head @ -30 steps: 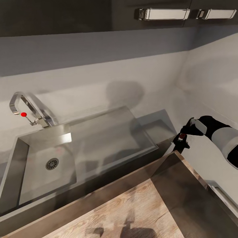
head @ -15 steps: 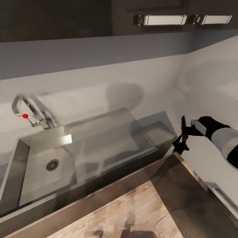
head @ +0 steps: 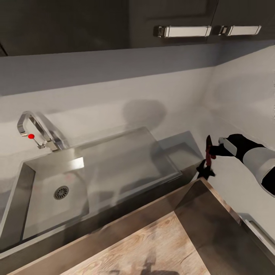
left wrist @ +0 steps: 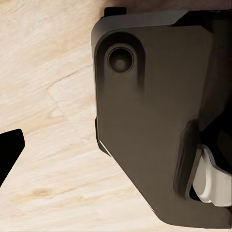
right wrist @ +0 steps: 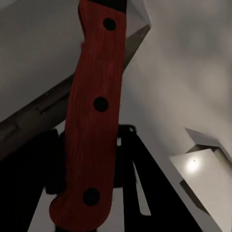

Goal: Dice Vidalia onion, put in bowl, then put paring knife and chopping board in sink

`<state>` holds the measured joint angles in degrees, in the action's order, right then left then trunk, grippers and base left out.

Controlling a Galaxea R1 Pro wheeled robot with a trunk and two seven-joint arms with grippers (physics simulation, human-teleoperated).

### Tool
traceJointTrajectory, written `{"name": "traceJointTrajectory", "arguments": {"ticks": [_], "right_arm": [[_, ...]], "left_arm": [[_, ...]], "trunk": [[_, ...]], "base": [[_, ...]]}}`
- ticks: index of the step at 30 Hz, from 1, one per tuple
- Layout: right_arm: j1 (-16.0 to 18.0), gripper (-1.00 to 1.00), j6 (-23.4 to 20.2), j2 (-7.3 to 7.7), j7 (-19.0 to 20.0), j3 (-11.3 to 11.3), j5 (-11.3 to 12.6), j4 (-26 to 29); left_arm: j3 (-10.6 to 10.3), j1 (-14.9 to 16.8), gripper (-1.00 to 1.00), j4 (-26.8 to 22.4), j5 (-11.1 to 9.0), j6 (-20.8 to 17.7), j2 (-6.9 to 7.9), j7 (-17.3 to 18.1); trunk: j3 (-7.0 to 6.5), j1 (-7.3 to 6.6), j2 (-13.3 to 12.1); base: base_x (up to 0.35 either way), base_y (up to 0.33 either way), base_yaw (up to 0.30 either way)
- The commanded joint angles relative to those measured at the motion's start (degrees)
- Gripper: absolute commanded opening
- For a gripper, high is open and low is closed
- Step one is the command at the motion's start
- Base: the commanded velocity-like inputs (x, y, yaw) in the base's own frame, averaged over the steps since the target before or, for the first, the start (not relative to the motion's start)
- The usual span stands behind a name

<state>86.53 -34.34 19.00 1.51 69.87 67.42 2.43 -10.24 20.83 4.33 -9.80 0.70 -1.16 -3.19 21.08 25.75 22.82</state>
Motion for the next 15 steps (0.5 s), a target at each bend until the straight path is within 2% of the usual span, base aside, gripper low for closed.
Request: {"name": "traceJointTrajectory", "arguments": {"ticks": [1,7,12,15], "right_arm": [[0.0,-1.00,-0.2,0.07,0.2,0.4,0.0,0.2],[0.0,-1.00,0.9,0.20,0.5,0.4,0.0,-0.1],[-0.9,-1.00,6.8,0.25,0.6,0.4,0.1,-0.6],[-1.6,-1.00,8.3,0.39,0.5,0.4,0.0,-0.7]], "left_arm": [[-0.5,0.1,1.00,0.2,-0.6,0.6,-0.32,-0.1],[-0.4,0.1,1.00,0.2,-0.6,1.1,-0.49,-0.1],[-0.4,0.1,1.00,0.2,-0.6,5.0,-0.58,-0.1],[-0.4,0.1,1.00,0.2,-0.6,5.8,-0.56,-0.1]], "trunk": [[0.00,0.03,0.1],[-0.54,0.03,0.1],[-1.00,0.03,0.1],[-1.27,0.03,0.1]], "base": [[0.000,0.000,0.000],[0.000,0.000,0.000],[0.000,0.000,0.000],[0.000,0.000,0.000]]}}
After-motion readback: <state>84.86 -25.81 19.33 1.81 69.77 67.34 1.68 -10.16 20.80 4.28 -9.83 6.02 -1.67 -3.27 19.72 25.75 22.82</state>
